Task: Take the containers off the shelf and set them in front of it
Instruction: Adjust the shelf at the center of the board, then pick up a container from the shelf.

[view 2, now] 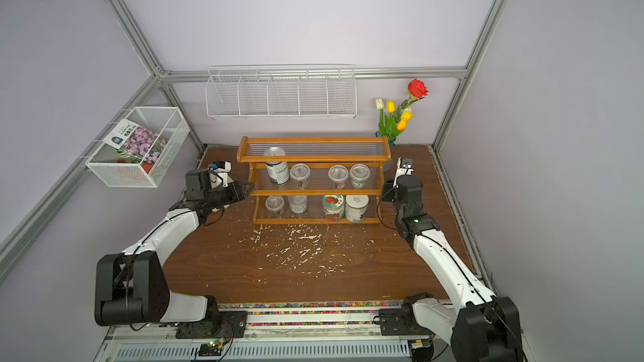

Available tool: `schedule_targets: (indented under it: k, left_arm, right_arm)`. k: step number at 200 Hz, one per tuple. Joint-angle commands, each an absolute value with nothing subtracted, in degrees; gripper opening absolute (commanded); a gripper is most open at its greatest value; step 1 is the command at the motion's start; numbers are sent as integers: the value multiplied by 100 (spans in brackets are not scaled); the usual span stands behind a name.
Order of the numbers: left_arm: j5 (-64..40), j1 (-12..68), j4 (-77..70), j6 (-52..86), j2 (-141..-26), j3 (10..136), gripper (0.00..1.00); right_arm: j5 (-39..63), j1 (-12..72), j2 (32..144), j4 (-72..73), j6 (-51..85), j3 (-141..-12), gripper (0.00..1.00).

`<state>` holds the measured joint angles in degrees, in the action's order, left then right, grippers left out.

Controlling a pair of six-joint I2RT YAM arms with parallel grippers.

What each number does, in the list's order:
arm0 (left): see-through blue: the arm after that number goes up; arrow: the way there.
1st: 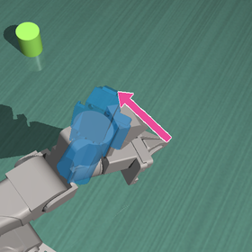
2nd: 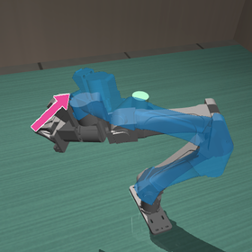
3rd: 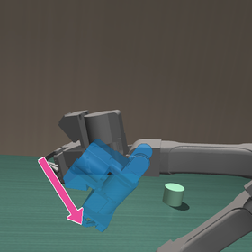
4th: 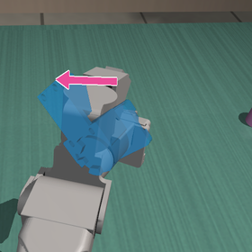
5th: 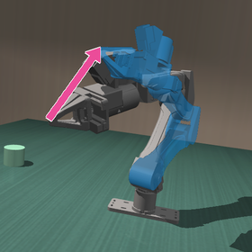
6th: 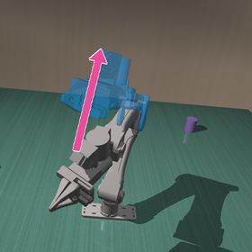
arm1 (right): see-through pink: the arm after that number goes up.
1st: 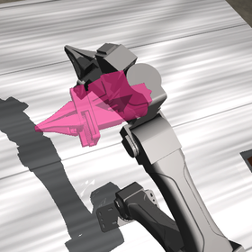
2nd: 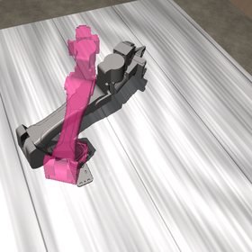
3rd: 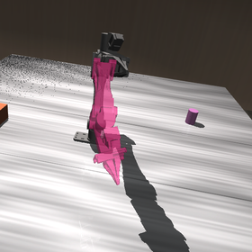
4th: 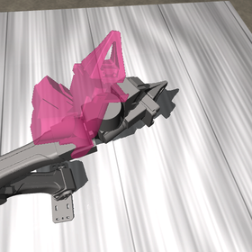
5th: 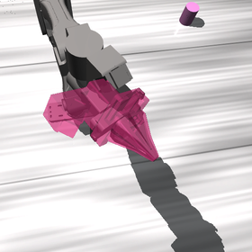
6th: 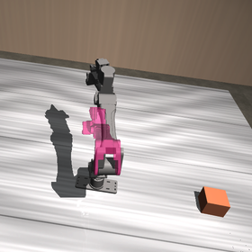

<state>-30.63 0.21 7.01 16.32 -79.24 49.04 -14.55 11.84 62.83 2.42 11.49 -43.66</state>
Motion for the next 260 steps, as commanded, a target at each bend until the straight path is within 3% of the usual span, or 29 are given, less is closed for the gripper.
schedule_targets:
  k: [1, 40, 86, 98, 131, 138, 145, 149, 202, 260]
  left_arm:
    - [-2860, -44, 1146, 1395, -7309, 4623, 57]
    - [-2939, 116, 855, 1250, -6104, 4046, 66]
    - [-1971, 1471, 171, 961, -5191, 3647, 77]
    - [-1610, 1857, -259, 976, -5083, 3451, 80]
    - [-838, 2611, -1338, 645, -5513, 3287, 86]
    - [-755, 2658, -1549, 630, -5658, 3295, 88]
    - [-678, 2693, -1746, 600, -5797, 3317, 98]
    - [-626, 2698, -1842, 591, -5868, 3341, 100]
    - [123, 2676, -2963, 445, -6686, 3529, 100]
    - [-191, 2639, -3348, 408, -7758, 4202, 100]
  right_arm:
    - [-1021, 1151, 6000, -355, 1056, -4358, 47]
    - [-113, 1151, 5458, -861, 723, -4351, 63]
    - [896, 1293, 5138, -1314, 478, -4535, 79]
    - [1003, 1429, 5065, -1378, 383, -4535, 88]
    - [1227, 1853, 4892, -1163, 290, -4305, 98]
    - [1279, 1932, 4861, -1066, 302, -4251, 98]
    - [1328, 2018, 4842, -983, 299, -4214, 98]
    - [1369, 2063, 4829, -954, 296, -4196, 99]
    - [1424, 2373, 4837, -816, 220, -4196, 98]
    - [1389, 2380, 4834, -837, 58, -4228, 98]
